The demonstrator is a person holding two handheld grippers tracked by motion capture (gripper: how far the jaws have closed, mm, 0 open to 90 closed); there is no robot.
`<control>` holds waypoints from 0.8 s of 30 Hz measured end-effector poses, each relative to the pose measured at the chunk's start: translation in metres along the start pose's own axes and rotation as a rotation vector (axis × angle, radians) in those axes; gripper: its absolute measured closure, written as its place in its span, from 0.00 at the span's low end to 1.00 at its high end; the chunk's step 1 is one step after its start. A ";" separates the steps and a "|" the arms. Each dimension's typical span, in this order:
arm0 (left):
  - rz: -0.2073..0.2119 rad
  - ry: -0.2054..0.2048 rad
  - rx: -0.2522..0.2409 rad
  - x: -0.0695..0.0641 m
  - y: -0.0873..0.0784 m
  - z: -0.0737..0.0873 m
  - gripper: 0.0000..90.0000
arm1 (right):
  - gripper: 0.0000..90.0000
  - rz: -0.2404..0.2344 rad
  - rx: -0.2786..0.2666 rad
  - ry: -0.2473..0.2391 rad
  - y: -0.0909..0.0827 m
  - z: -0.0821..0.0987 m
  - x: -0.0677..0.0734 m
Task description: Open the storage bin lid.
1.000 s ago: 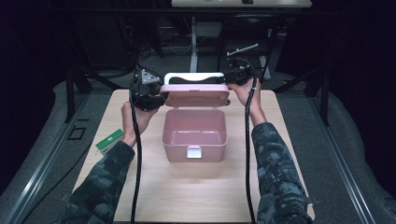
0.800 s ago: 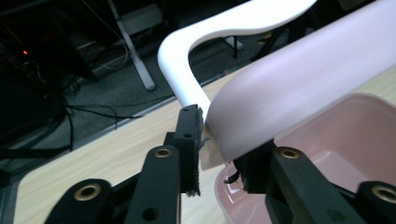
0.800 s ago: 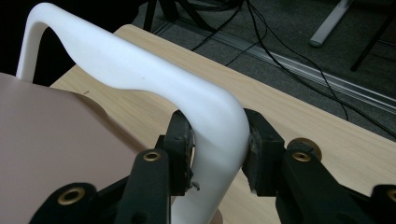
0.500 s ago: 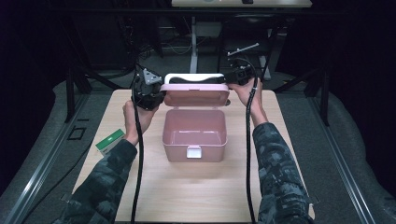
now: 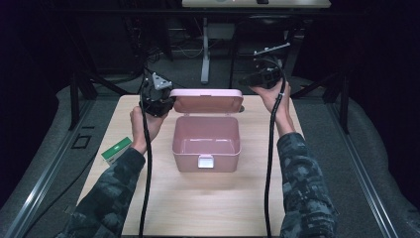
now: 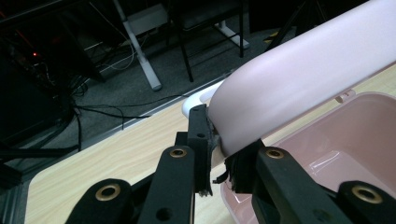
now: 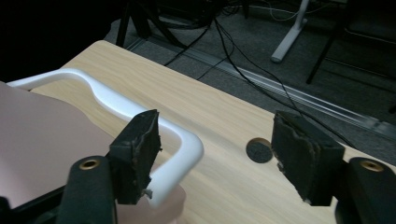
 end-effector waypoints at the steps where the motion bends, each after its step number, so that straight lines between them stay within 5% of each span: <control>1: 0.002 -0.001 0.002 0.000 0.000 0.000 0.91 | 0.33 0.012 0.002 0.002 -0.004 0.003 -0.002; 5: 0.006 0.001 0.012 0.000 0.000 -0.001 0.91 | 0.29 0.065 0.010 -0.003 -0.012 0.026 -0.012; 12: 0.009 -0.003 0.015 0.001 0.000 -0.002 0.91 | 0.29 0.049 0.026 0.029 -0.011 0.058 -0.021; 15: 0.010 -0.001 0.019 0.002 0.000 -0.002 0.91 | 0.29 0.035 0.046 0.016 -0.005 0.076 -0.014; 24: 0.010 0.000 0.025 0.001 0.000 -0.003 0.91 | 0.29 -0.112 0.090 0.012 0.028 0.120 0.023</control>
Point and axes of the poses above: each handheld gripper's, and its own axes: y roughly forward along the jaws, z roughly out of its underside, x roughly to its left, the point moved 7 cm from there along y, roughly forward along the jaws, and after that the axes turned 14 degrees about x, right-handed, at the moved point
